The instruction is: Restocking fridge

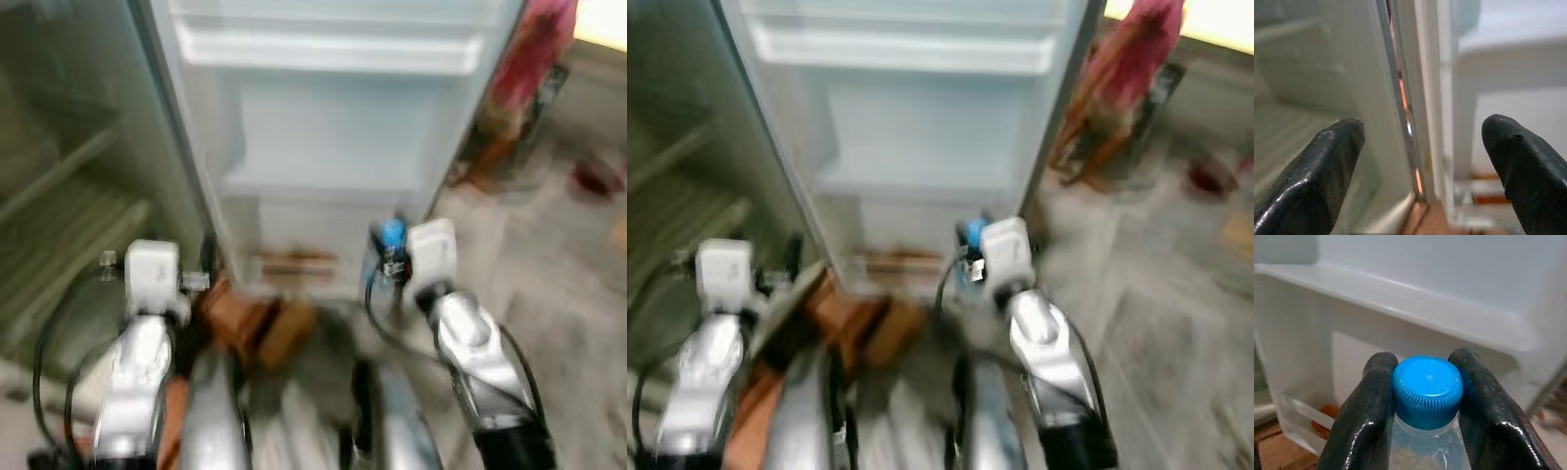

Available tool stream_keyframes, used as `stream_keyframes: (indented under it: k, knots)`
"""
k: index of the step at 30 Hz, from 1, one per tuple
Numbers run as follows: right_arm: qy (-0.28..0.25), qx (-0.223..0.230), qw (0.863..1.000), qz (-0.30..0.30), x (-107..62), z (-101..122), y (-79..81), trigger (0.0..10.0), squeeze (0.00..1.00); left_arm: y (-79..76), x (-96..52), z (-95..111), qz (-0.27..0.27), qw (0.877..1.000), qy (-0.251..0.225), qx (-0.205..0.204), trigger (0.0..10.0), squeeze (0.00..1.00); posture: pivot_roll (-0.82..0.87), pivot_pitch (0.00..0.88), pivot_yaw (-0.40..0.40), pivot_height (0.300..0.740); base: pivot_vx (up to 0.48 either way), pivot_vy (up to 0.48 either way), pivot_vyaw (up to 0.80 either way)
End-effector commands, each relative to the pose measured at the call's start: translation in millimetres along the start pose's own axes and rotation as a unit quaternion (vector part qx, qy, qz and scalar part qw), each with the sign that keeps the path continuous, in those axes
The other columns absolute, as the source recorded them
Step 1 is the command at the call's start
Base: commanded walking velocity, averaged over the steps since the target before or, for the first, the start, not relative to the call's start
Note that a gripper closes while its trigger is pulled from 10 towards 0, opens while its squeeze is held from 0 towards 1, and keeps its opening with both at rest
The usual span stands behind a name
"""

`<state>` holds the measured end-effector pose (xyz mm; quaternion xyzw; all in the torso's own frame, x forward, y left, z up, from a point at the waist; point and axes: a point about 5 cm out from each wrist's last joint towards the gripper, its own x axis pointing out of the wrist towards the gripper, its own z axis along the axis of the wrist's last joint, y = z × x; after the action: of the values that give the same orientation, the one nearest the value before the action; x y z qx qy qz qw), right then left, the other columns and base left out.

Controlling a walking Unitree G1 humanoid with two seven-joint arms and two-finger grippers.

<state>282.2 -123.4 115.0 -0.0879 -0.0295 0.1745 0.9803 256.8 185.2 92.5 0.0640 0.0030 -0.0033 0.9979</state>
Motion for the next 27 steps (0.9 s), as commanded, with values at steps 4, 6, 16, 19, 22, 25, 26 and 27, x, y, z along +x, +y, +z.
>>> stream_keyframes:
  k: [4, 6, 16, 19, 22, 25, 26, 27]
  knots:
    - [-0.046, -0.082, 0.994, 0.049, 19.0, 11, 10.9, 10.0, 0.00, 3.2, 5.6, 14, 0.007, 1.000, -0.027, 0.004, 10.0, 0.00, 0.05, 0.135, -0.038, 0.575, 0.000, 0.000, 0.00]
    - [-0.053, -0.114, 0.990, 0.057, 24.6, 10, 11.3, 10.0, 0.00, 3.5, 5.0, 16, 0.007, 0.999, -0.031, 0.006, 10.0, 0.00, 0.05, 0.142, -0.038, 0.575, 0.000, 0.000, 0.00]
    - [-0.066, -0.233, 0.970, 0.022, 51.0, -1, -11.5, 10.0, 0.00, 5.7, -8.8, 20, 0.000, 0.999, -0.036, 0.013, 10.0, 0.00, 0.10, 0.199, -0.031, 0.575, 0.000, 0.000, 0.00]
    - [-0.082, -0.267, 0.960, 0.026, 54.0, 1, -11.3, 10.0, 0.00, 7.9, -10.2, 20, 0.001, 0.999, -0.036, 0.016, 10.0, 0.00, 0.11, 0.204, -0.028, 0.575, 0.000, 0.000, 0.00]
    - [-0.105, -0.286, 0.952, 0.031, 58.5, 6, -11.4, 10.0, 0.00, 10.0, -11.3, 21, 0.001, 0.999, -0.035, 0.019, 10.0, 0.00, 0.12, 0.209, -0.024, 0.575, 0.000, 0.000, 0.00]
    - [-0.123, -0.271, 0.954, 0.022, 65.1, 16, -12.3, 10.0, 0.00, 11.3, -12.2, 22, 0.001, 0.999, -0.034, 0.022, 10.0, 0.00, 0.12, 0.208, -0.022, 0.575, 0.000, 0.000, 0.00]
    - [-0.137, -0.254, 0.957, 0.023, 69.7, 24, -9.9, 10.0, 0.00, 11.4, -12.3, 22, 0.001, 0.999, -0.033, 0.023, 10.0, 0.00, 0.13, 0.206, -0.022, 0.575, 0.000, 0.000, 0.00]
    - [-0.142, -0.248, 0.958, 0.023, 71.1, 26, -8.8, 10.0, 0.00, 11.4, -12.3, 22, 0.000, 0.999, -0.033, 0.023, 10.0, 0.00, 0.13, 0.206, -0.022, 0.575, 0.000, 0.000, 0.00]
